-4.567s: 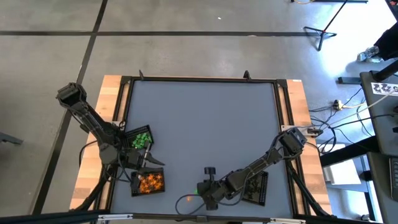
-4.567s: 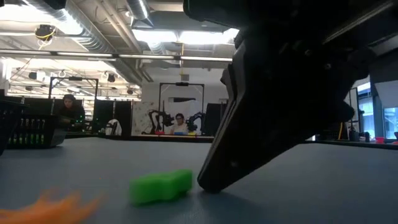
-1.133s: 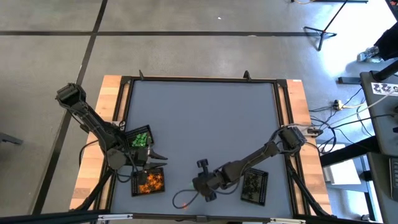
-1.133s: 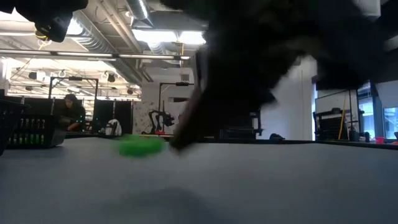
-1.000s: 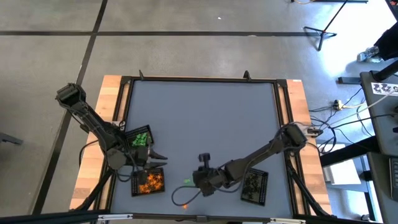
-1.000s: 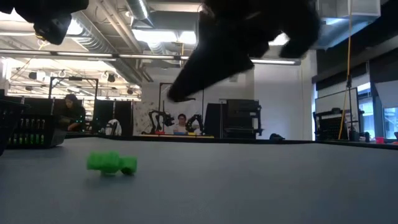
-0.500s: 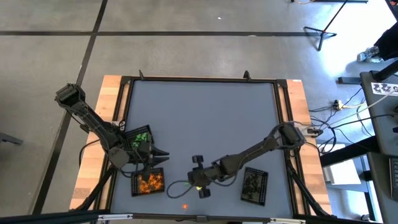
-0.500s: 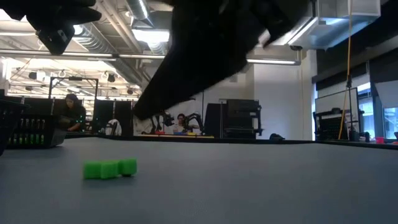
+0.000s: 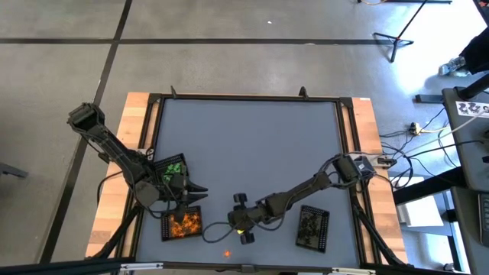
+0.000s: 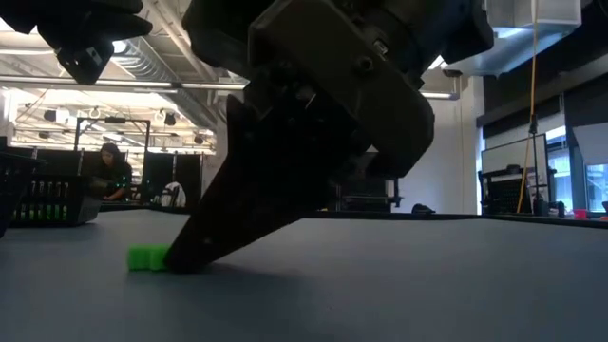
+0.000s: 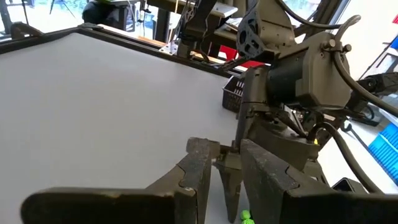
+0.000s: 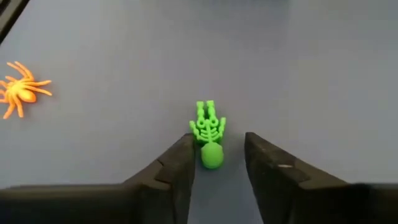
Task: Sort Halloween decoration
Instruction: Put the green skeleton toy into the top black bin
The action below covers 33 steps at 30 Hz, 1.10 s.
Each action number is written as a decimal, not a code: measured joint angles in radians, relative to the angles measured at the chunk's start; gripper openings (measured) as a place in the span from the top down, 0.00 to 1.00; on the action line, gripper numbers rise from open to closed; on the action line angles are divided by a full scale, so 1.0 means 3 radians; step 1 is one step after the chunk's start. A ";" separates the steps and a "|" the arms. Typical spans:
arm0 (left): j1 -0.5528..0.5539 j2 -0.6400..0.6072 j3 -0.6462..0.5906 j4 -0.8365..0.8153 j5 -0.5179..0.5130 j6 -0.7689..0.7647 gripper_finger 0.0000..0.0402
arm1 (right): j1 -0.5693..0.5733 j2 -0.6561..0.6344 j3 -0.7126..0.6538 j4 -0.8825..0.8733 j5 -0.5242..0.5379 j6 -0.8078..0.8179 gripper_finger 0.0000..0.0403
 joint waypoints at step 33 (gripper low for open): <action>0.0481 0.0028 0.0000 -0.0060 0.0312 -0.0797 0.80 | 0.0065 -0.0357 -0.0010 0.0310 0.2455 -0.0798 0.89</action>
